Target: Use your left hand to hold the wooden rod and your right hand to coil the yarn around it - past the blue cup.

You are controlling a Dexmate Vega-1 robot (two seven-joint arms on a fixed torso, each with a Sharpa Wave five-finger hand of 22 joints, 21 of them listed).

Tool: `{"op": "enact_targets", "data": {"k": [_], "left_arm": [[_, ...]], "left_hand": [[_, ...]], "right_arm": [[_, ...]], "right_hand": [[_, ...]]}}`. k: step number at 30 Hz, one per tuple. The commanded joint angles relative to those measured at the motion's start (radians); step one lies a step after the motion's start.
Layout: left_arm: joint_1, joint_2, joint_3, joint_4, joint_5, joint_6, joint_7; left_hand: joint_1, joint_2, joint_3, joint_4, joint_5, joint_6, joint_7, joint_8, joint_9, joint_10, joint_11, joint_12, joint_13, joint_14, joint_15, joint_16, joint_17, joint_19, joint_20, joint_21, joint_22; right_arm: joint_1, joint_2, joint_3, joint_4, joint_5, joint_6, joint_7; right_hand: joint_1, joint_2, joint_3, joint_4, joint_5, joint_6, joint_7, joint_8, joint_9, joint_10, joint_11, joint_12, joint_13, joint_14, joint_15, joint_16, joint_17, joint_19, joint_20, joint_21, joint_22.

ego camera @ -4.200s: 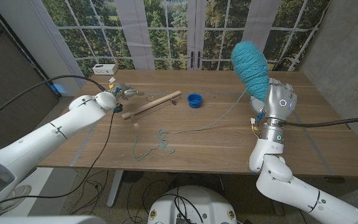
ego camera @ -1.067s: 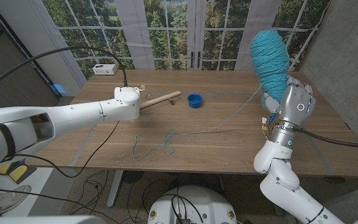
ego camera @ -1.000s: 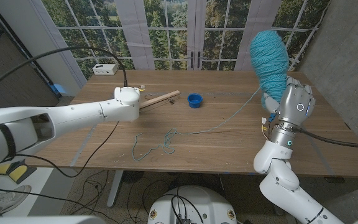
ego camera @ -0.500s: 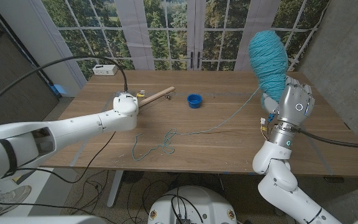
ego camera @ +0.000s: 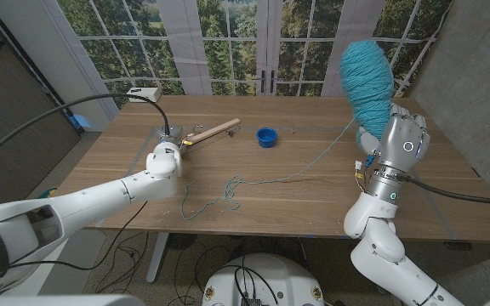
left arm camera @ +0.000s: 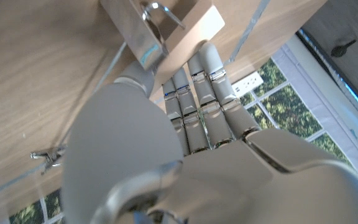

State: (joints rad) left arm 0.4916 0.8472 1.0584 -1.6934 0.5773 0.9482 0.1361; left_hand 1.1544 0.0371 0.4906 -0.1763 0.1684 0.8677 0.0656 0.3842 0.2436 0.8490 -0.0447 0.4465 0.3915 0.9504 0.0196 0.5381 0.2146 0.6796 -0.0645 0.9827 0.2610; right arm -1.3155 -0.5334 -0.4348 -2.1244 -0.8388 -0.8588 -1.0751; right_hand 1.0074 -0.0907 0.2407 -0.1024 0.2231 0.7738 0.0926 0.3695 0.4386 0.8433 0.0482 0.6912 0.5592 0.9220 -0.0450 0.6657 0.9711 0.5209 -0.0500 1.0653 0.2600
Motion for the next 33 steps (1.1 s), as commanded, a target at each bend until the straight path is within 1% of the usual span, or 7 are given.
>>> {"op": "enact_targets", "data": {"k": [1, 9, 10, 24, 27, 28, 33], "left_arm": [[0.110, 0.022, -0.152, -0.064, 0.125, -0.087, 0.134], [0.160, 0.015, -0.231, -0.070, 0.156, -0.173, 0.199], [0.151, 0.019, -0.222, -0.069, 0.187, -0.175, 0.191], [0.189, 0.022, -0.324, -0.095, 0.222, -0.324, 0.230], [0.194, 0.025, -0.336, -0.093, 0.234, -0.361, 0.241], [0.190, 0.029, -0.337, -0.105, 0.240, -0.357, 0.207], [0.206, 0.023, -0.361, -0.101, 0.254, -0.401, 0.242]], "left_hand": [[0.116, 0.104, -0.004, 0.006, 0.011, 0.077, -0.074, 0.033, 0.020, 0.053, -0.056, 0.003, 0.008, 0.205, -0.253, 0.002, 0.111, -0.009, -0.093, 0.013, 0.002], [0.121, 0.101, -0.013, 0.010, 0.013, 0.082, -0.078, 0.037, 0.019, 0.050, -0.061, 0.003, 0.024, 0.201, -0.253, 0.000, 0.120, -0.019, -0.096, 0.033, 0.005], [0.122, 0.100, -0.014, 0.010, 0.014, 0.082, -0.078, 0.037, 0.019, 0.049, -0.060, 0.003, 0.026, 0.200, -0.253, -0.001, 0.121, -0.021, -0.096, 0.035, 0.005], [0.126, 0.097, -0.025, 0.015, 0.019, 0.086, -0.085, 0.041, 0.018, 0.046, -0.063, 0.004, 0.046, 0.198, -0.252, -0.004, 0.133, -0.033, -0.098, 0.058, 0.006], [0.127, 0.096, -0.028, 0.016, 0.020, 0.086, -0.088, 0.042, 0.019, 0.046, -0.064, 0.004, 0.051, 0.197, -0.252, -0.005, 0.136, -0.037, -0.099, 0.064, 0.005], [0.128, 0.096, -0.029, 0.016, 0.020, 0.086, -0.090, 0.043, 0.020, 0.046, -0.063, 0.004, 0.053, 0.196, -0.252, -0.006, 0.137, -0.038, -0.099, 0.067, 0.005], [0.129, 0.095, -0.032, 0.017, 0.022, 0.087, -0.091, 0.044, 0.020, 0.045, -0.065, 0.004, 0.059, 0.195, -0.252, -0.007, 0.140, -0.041, -0.100, 0.074, 0.005]], "right_arm": [[-0.002, -0.001, 0.000, 0.000, -0.008, 0.011, -0.011], [0.007, -0.021, -0.010, -0.008, -0.030, 0.009, 0.014], [0.016, -0.032, -0.021, -0.005, -0.038, 0.011, 0.030], [0.114, -0.087, -0.091, 0.024, -0.108, 0.057, 0.127], [0.140, -0.092, -0.104, 0.033, -0.125, 0.073, 0.141], [0.149, -0.092, -0.107, 0.036, -0.130, 0.077, 0.144], [0.186, -0.102, -0.119, 0.050, -0.149, 0.108, 0.167]], "right_hand": [[0.259, 0.248, 0.006, 0.009, 0.008, 0.134, -0.128, -0.003, 0.003, 0.082, -0.079, 0.004, 0.005, 0.094, -0.176, -0.003, 0.007, -0.008, -0.102, 0.008, -0.001], [0.259, 0.248, 0.004, 0.009, 0.009, 0.136, -0.129, -0.007, 0.006, 0.085, -0.078, 0.002, 0.005, 0.094, -0.177, -0.010, 0.013, -0.013, -0.104, 0.017, -0.010], [0.259, 0.247, 0.004, 0.009, 0.009, 0.137, -0.131, -0.007, 0.007, 0.084, -0.078, 0.002, 0.005, 0.094, -0.177, -0.011, 0.013, -0.013, -0.104, 0.018, -0.011], [0.260, 0.244, 0.001, 0.009, 0.012, 0.140, -0.136, -0.012, 0.011, 0.081, -0.091, 0.000, 0.011, 0.094, -0.177, -0.021, 0.022, -0.023, -0.112, 0.030, -0.024], [0.259, 0.242, -0.001, 0.009, 0.013, 0.140, -0.137, -0.012, 0.015, 0.081, -0.090, 0.001, 0.015, 0.093, -0.177, -0.023, 0.024, -0.025, -0.114, 0.032, -0.027], [0.259, 0.242, -0.001, 0.010, 0.013, 0.140, -0.139, -0.011, 0.016, 0.081, -0.091, 0.000, 0.015, 0.093, -0.177, -0.024, 0.024, -0.026, -0.115, 0.033, -0.028], [0.259, 0.241, -0.002, 0.009, 0.014, 0.142, -0.140, -0.012, 0.019, 0.082, -0.092, 0.000, 0.017, 0.093, -0.177, -0.027, 0.027, -0.028, -0.115, 0.037, -0.031]]}}
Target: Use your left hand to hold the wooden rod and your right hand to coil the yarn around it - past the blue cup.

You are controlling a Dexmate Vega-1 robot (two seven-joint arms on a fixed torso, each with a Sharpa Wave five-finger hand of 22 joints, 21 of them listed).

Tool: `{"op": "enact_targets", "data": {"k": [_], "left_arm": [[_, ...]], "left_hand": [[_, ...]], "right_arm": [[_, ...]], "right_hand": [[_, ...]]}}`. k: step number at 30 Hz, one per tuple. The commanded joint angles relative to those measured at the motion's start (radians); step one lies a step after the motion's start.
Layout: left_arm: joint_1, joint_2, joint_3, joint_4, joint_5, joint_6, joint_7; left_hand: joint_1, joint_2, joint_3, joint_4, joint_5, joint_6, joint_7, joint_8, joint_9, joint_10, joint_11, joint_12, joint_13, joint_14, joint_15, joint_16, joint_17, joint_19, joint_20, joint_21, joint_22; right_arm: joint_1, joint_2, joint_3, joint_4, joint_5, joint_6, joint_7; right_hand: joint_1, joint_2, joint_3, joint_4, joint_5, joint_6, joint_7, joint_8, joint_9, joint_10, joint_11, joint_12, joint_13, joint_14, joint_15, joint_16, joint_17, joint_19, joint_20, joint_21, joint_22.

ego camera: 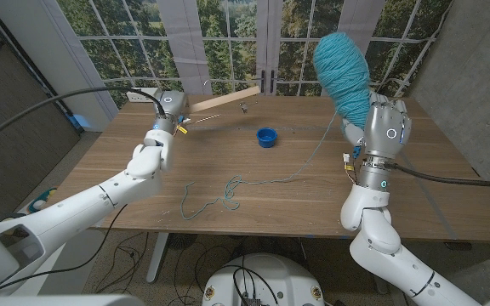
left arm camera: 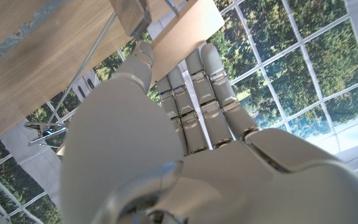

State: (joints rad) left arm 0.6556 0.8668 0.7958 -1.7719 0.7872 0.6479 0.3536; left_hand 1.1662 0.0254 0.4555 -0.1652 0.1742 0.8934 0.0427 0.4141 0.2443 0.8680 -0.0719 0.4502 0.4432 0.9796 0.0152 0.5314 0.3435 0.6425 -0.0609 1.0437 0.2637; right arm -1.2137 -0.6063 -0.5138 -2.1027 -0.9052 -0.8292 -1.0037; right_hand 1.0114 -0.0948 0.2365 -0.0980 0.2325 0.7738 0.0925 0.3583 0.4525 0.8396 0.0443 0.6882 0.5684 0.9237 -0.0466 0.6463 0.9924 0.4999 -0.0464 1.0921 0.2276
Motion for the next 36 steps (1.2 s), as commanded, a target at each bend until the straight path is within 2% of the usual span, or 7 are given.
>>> {"op": "enact_targets", "data": {"k": [1, 5, 7, 10, 16, 23, 36], "left_arm": [[0.043, 0.005, -0.103, -0.031, 0.043, -0.102, 0.008], [0.057, 0.006, -0.121, -0.024, 0.055, -0.153, 0.063], [0.052, 0.003, -0.126, -0.030, 0.060, -0.160, 0.047], [0.046, 0.008, -0.129, -0.041, 0.072, -0.173, 0.008], [0.039, 0.007, -0.139, -0.043, 0.096, -0.216, 0.002], [0.025, 0.014, -0.143, -0.054, 0.129, -0.262, -0.041], [0.010, -0.002, -0.155, -0.044, 0.154, -0.353, -0.034]], "left_hand": [[0.117, 0.107, 0.003, 0.006, 0.016, 0.061, -0.068, 0.015, 0.019, 0.025, -0.038, 0.000, 0.008, 0.165, -0.247, -0.001, 0.012, -0.004, -0.104, 0.014, 0.002], [0.117, 0.107, 0.000, 0.008, 0.018, 0.060, -0.067, 0.015, 0.020, 0.025, -0.038, 0.000, 0.014, 0.165, -0.247, -0.002, 0.015, -0.008, -0.105, 0.020, 0.001], [0.116, 0.107, -0.002, 0.009, 0.018, 0.056, -0.069, 0.015, 0.022, 0.024, -0.040, -0.001, 0.017, 0.165, -0.247, -0.003, 0.016, -0.011, -0.106, 0.023, 0.000], [0.115, 0.106, -0.005, 0.012, 0.020, 0.051, -0.070, 0.018, 0.027, 0.023, -0.040, -0.001, 0.022, 0.165, -0.248, -0.004, 0.019, -0.014, -0.109, 0.029, -0.001], [0.112, 0.106, -0.011, 0.016, 0.022, 0.052, -0.075, 0.024, 0.035, 0.021, -0.040, -0.002, 0.033, 0.163, -0.247, -0.007, 0.024, -0.022, -0.115, 0.038, -0.004], [0.106, 0.103, -0.018, 0.020, 0.025, 0.055, -0.084, 0.028, 0.037, 0.023, -0.047, -0.002, 0.043, 0.161, -0.247, -0.012, 0.029, -0.030, -0.118, 0.047, -0.009], [0.099, 0.098, -0.027, 0.024, 0.031, 0.061, -0.093, 0.033, 0.037, 0.028, -0.055, -0.002, 0.057, 0.161, -0.247, -0.018, 0.036, -0.043, -0.121, 0.056, -0.021]], "right_arm": [[0.092, -0.031, -0.042, 0.030, -0.086, 0.085, 0.101], [0.121, -0.037, -0.048, 0.039, -0.098, 0.113, 0.114], [0.140, -0.038, -0.053, 0.045, -0.108, 0.127, 0.121], [0.169, -0.044, -0.060, 0.054, -0.117, 0.156, 0.137], [0.229, -0.054, -0.079, 0.072, -0.144, 0.209, 0.177], [0.287, -0.068, -0.095, 0.085, -0.178, 0.262, 0.233], [0.395, -0.069, -0.124, 0.103, -0.251, 0.356, 0.310]], "right_hand": [[0.255, 0.245, 0.002, 0.005, 0.005, 0.142, -0.140, -0.001, 0.005, 0.086, -0.092, 0.004, 0.009, 0.091, -0.175, -0.008, 0.006, -0.007, -0.119, 0.011, 0.000], [0.255, 0.245, 0.000, 0.006, 0.007, 0.143, -0.140, -0.003, 0.006, 0.087, -0.095, 0.002, 0.009, 0.091, -0.175, -0.012, 0.009, -0.009, -0.121, 0.015, -0.004], [0.255, 0.245, 0.000, 0.006, 0.008, 0.143, -0.140, -0.004, 0.008, 0.089, -0.087, 0.002, 0.010, 0.092, -0.175, -0.013, 0.011, -0.012, -0.121, 0.017, -0.006], [0.255, 0.245, -0.001, 0.007, 0.009, 0.144, -0.141, -0.004, 0.008, 0.087, -0.088, 0.001, 0.010, 0.092, -0.176, -0.014, 0.012, -0.011, -0.122, 0.020, -0.008], [0.255, 0.243, -0.004, 0.007, 0.011, 0.144, -0.144, -0.008, 0.010, 0.088, -0.098, 0.000, 0.013, 0.093, -0.175, -0.019, 0.017, -0.014, -0.125, 0.026, -0.013], [0.255, 0.242, -0.007, 0.008, 0.014, 0.148, -0.145, -0.010, 0.012, 0.089, -0.096, -0.004, 0.011, 0.095, -0.176, -0.024, 0.022, -0.017, -0.127, 0.032, -0.019], [0.255, 0.241, -0.011, 0.009, 0.018, 0.148, -0.149, -0.016, 0.015, 0.090, -0.099, -0.005, 0.018, 0.095, -0.176, -0.033, 0.030, -0.022, -0.132, 0.042, -0.026]]}}
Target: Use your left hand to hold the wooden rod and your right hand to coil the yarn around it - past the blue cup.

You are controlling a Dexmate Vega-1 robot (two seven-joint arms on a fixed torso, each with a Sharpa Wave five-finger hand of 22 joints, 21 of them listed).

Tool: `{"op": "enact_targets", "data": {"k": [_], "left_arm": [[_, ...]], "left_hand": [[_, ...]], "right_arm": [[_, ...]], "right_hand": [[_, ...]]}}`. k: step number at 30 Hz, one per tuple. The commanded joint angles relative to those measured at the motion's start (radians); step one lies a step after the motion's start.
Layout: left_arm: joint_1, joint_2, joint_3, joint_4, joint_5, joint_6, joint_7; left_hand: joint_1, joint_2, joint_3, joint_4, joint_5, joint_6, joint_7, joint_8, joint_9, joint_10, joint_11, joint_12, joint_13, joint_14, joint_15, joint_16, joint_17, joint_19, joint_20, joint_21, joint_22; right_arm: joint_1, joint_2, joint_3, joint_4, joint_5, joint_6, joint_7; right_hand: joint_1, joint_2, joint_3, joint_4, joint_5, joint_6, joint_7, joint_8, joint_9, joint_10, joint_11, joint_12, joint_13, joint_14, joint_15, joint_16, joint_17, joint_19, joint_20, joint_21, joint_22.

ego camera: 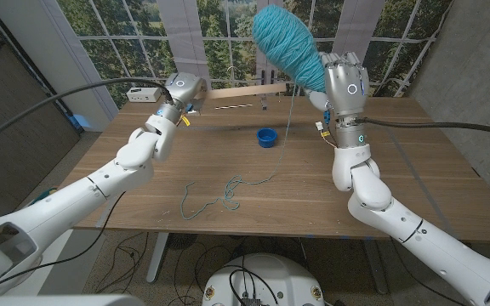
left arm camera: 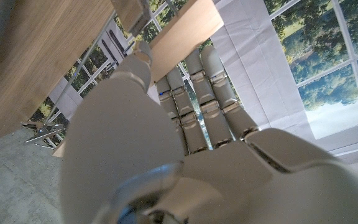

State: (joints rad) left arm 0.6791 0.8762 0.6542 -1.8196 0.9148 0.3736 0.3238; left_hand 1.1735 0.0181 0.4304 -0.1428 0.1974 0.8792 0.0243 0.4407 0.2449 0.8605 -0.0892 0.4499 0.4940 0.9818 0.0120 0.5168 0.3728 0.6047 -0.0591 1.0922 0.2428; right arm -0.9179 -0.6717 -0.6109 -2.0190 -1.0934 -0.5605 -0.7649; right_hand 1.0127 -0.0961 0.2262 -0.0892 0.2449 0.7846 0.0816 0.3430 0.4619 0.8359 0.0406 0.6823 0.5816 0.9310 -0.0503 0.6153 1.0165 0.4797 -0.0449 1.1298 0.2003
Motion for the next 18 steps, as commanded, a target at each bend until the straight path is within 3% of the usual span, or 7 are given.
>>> {"op": "enact_targets", "data": {"k": [1, 18], "left_arm": [[-0.011, -0.012, -0.017, 0.005, 0.022, -0.088, 0.006], [-0.010, -0.017, -0.033, -0.011, 0.033, -0.174, 0.010]], "left_hand": [[0.091, 0.105, -0.002, 0.002, 0.008, 0.077, -0.077, 0.008, 0.036, 0.036, -0.038, -0.002, 0.007, 0.159, -0.244, -0.004, 0.007, -0.006, -0.123, 0.008, -0.001], [0.088, 0.101, -0.010, 0.004, 0.016, 0.082, -0.083, 0.012, 0.035, 0.042, -0.040, -0.004, 0.022, 0.159, -0.244, -0.011, 0.013, -0.016, -0.123, 0.019, -0.014]], "right_arm": [[0.107, -0.001, -0.029, 0.023, -0.072, 0.092, 0.074], [0.245, 0.019, -0.069, 0.068, -0.170, 0.186, 0.145]], "right_hand": [[0.254, 0.242, -0.002, 0.000, 0.006, 0.138, -0.138, -0.001, 0.005, 0.093, -0.098, 0.001, 0.005, 0.088, -0.172, -0.002, 0.007, -0.002, -0.134, 0.005, 0.001], [0.251, 0.238, -0.010, 0.004, 0.012, 0.152, -0.159, -0.006, 0.004, 0.098, -0.105, -0.006, 0.003, 0.087, -0.173, -0.016, 0.014, -0.009, -0.141, 0.015, -0.006]]}}
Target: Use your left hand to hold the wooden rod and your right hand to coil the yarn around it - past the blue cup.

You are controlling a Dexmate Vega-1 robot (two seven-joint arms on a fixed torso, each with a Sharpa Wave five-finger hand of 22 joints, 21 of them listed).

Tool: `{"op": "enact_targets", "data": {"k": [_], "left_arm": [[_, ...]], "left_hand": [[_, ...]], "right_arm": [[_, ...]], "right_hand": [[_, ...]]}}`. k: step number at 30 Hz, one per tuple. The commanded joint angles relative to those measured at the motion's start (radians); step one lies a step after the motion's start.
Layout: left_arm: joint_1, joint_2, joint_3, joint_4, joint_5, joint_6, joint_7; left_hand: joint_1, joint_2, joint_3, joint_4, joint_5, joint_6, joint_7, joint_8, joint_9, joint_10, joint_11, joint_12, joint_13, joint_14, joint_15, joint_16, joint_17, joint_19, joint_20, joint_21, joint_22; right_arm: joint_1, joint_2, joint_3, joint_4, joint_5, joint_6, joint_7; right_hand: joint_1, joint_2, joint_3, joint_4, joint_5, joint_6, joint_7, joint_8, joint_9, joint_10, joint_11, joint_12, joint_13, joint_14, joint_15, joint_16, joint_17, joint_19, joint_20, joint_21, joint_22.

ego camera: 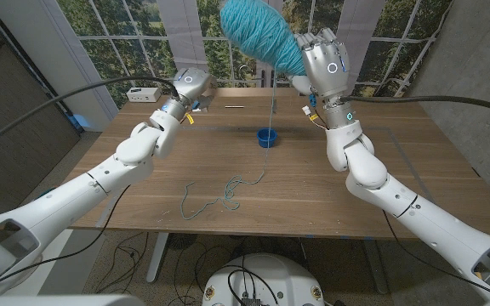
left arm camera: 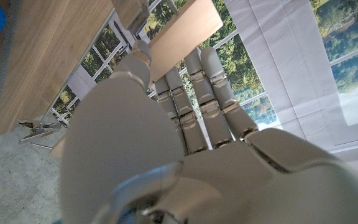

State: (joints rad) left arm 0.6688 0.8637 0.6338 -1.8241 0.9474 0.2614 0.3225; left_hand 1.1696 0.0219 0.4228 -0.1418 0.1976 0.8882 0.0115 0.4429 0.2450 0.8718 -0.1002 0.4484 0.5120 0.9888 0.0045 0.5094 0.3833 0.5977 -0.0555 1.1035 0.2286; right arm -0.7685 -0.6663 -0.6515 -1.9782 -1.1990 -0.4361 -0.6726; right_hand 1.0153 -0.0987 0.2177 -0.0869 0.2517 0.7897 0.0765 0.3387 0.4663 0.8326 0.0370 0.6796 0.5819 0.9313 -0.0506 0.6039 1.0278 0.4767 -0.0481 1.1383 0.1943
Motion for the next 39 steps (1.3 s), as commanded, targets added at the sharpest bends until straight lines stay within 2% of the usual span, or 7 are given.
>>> {"op": "enact_targets", "data": {"k": [1, 13, 21, 30, 36, 39], "left_arm": [[0.002, -0.002, -0.015, -0.007, 0.000, -0.066, 0.014], [0.051, 0.023, -0.050, -0.047, -0.006, -0.105, 0.047], [0.098, 0.047, -0.085, -0.080, -0.004, -0.102, 0.066], [0.149, 0.063, -0.126, -0.096, -0.050, -0.119, 0.091], [0.197, 0.082, -0.157, -0.126, -0.048, -0.099, 0.109], [0.220, 0.083, -0.174, -0.133, -0.062, -0.097, 0.129]], "left_hand": [[0.092, 0.097, -0.003, 0.003, 0.016, 0.072, -0.068, 0.010, 0.035, 0.031, -0.032, -0.003, 0.006, 0.152, -0.236, -0.005, 0.003, -0.009, -0.126, 0.008, -0.001], [0.093, 0.093, -0.008, 0.002, 0.023, 0.076, -0.073, 0.014, 0.034, 0.035, -0.035, -0.005, 0.016, 0.153, -0.237, -0.010, 0.008, -0.016, -0.125, 0.015, -0.011], [0.092, 0.092, -0.011, 0.003, 0.027, 0.077, -0.076, 0.015, 0.033, 0.035, -0.035, -0.007, 0.022, 0.154, -0.237, -0.014, 0.010, -0.020, -0.125, 0.020, -0.016], [0.092, 0.092, -0.014, 0.004, 0.030, 0.077, -0.079, 0.016, 0.033, 0.037, -0.040, -0.009, 0.028, 0.156, -0.236, -0.017, 0.013, -0.024, -0.125, 0.025, -0.021], [0.092, 0.092, -0.017, 0.005, 0.032, 0.077, -0.074, 0.018, 0.033, 0.039, -0.042, -0.012, 0.032, 0.157, -0.236, -0.020, 0.015, -0.028, -0.124, 0.029, -0.025], [0.092, 0.091, -0.018, 0.005, 0.034, 0.078, -0.080, 0.019, 0.032, 0.040, -0.043, -0.013, 0.035, 0.157, -0.236, -0.022, 0.015, -0.029, -0.124, 0.031, -0.026]], "right_arm": [[0.102, 0.015, -0.030, 0.029, -0.068, 0.066, 0.059], [0.168, 0.047, -0.045, 0.068, -0.098, 0.075, 0.124], [0.201, 0.072, -0.053, 0.105, -0.104, 0.045, 0.175], [0.240, 0.081, -0.050, 0.141, -0.097, 0.001, 0.251], [0.264, 0.083, -0.052, 0.161, -0.103, -0.034, 0.294], [0.279, 0.089, -0.053, 0.179, -0.105, -0.058, 0.317]], "right_hand": [[0.248, 0.241, -0.002, 0.002, 0.006, 0.147, -0.155, -0.002, 0.000, 0.102, -0.104, -0.003, 0.004, 0.088, -0.172, -0.005, 0.004, -0.006, -0.139, 0.008, 0.000], [0.248, 0.240, -0.006, 0.003, 0.010, 0.149, -0.156, -0.005, 0.003, 0.100, -0.102, -0.006, 0.009, 0.092, -0.173, -0.011, 0.009, -0.009, -0.142, 0.013, -0.003], [0.248, 0.240, -0.009, 0.003, 0.012, 0.153, -0.156, -0.003, 0.010, 0.104, -0.106, -0.007, 0.010, 0.094, -0.173, -0.015, 0.013, -0.011, -0.142, 0.017, -0.004], [0.248, 0.240, -0.011, 0.005, 0.015, 0.155, -0.154, -0.006, 0.010, 0.105, -0.106, -0.010, 0.010, 0.097, -0.172, -0.018, 0.017, -0.013, -0.141, 0.020, -0.005], [0.248, 0.240, -0.013, 0.005, 0.016, 0.156, -0.156, -0.008, 0.009, 0.106, -0.103, -0.012, 0.010, 0.098, -0.172, -0.021, 0.019, -0.013, -0.142, 0.022, -0.005], [0.248, 0.240, -0.014, 0.006, 0.018, 0.155, -0.157, -0.009, 0.011, 0.105, -0.104, -0.013, 0.012, 0.099, -0.172, -0.022, 0.022, -0.014, -0.142, 0.024, -0.006]]}}
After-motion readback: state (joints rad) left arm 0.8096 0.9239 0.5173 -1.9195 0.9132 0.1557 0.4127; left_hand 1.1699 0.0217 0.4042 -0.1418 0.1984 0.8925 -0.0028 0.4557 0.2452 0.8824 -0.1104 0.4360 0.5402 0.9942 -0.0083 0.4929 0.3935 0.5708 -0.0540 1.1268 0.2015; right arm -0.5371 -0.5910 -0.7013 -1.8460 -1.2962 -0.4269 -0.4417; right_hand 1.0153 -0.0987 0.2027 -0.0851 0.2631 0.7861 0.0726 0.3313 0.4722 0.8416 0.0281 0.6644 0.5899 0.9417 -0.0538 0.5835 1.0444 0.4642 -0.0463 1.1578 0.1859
